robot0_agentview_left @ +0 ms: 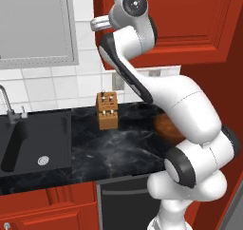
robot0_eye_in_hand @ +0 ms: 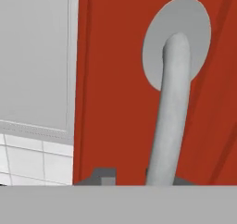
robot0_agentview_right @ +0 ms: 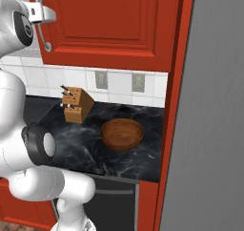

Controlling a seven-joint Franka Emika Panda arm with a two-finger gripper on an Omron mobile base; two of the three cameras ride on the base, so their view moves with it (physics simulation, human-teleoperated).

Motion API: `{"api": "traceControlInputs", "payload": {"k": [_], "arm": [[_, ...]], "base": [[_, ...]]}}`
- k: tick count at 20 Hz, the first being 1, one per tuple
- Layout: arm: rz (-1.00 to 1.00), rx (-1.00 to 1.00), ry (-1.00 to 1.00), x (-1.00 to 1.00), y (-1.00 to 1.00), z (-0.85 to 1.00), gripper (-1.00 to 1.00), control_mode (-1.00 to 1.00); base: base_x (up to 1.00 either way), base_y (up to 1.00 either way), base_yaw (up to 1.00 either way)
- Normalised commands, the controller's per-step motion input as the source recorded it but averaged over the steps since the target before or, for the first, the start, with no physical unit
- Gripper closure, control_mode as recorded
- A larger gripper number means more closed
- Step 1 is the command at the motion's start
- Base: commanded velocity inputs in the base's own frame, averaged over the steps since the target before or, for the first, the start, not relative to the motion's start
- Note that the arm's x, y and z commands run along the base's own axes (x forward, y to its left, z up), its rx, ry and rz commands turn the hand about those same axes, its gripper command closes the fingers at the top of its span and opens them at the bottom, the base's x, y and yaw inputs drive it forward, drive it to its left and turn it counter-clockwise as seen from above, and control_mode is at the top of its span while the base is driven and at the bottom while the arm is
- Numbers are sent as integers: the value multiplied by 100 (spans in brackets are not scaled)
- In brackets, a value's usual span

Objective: Open the cabinet and setup a tea strainer by placing it in the bowl upright.

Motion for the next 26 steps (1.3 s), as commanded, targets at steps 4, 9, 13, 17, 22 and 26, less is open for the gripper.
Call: {"api": "traceControlInputs", "payload": {"k": [4,9,13,17,22,26], "arm": [[3,0,0,19,0,-1,100,-100],[4,1,-2,-29,-7,0,100,-100],[8,4,-5,-87,-37,11,100,-100],[7,2,-3,-100,-46,13,100,-100],[0,0,0,-100,-41,7,100,-100],[0,4,1,-100,-60,19,100,-100]], "base": [[0,0,0],[0,0,0],[0,0,0],[0,0,0],[0,0,0],[0,0,0]]}}
